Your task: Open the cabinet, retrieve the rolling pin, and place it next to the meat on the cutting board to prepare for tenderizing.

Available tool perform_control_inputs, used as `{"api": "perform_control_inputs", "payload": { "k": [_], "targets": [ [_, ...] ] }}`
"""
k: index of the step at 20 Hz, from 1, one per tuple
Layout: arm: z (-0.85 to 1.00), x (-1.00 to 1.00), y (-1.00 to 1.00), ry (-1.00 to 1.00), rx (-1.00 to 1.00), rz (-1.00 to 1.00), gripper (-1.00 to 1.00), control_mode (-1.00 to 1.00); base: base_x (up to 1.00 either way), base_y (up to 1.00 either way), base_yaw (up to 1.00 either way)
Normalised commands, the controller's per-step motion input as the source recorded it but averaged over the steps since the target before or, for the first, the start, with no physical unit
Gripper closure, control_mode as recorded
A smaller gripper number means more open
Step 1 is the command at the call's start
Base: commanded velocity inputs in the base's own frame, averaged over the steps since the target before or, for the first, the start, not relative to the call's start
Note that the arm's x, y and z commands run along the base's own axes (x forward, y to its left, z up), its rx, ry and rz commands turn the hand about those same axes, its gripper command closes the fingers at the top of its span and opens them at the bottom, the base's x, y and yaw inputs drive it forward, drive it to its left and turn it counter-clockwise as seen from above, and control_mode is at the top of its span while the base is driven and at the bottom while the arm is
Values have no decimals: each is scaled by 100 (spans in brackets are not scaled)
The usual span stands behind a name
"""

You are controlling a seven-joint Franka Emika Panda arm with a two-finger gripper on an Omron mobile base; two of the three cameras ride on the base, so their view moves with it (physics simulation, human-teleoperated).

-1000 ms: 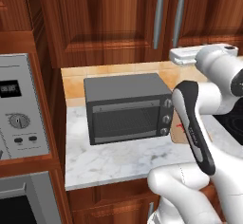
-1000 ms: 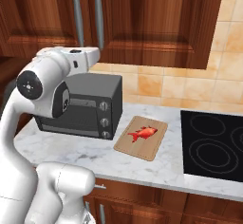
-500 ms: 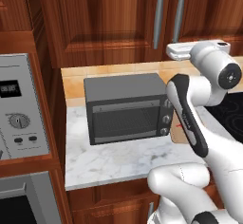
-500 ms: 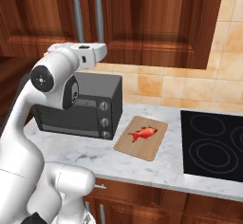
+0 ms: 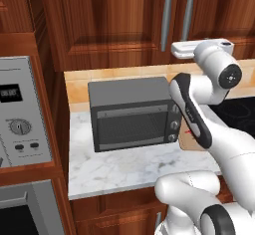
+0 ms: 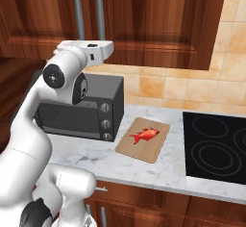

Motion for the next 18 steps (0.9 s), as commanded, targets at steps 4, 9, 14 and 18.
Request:
{"api": "perform_control_inputs", "payload": {
  "k": [4, 9, 14, 18],
  "targets": [
    [-10, 32, -4, -6, 0, 1, -100, -100, 0, 0, 0],
    [-2, 36, -1, -1, 0, 0, -100, -100, 0, 0, 0],
    [0, 32, -7, 0, 0, 1, -100, -100, 0, 0, 0],
    [0, 30, -13, 0, 0, 3, -100, -100, 0, 0, 0]
  ]
}}
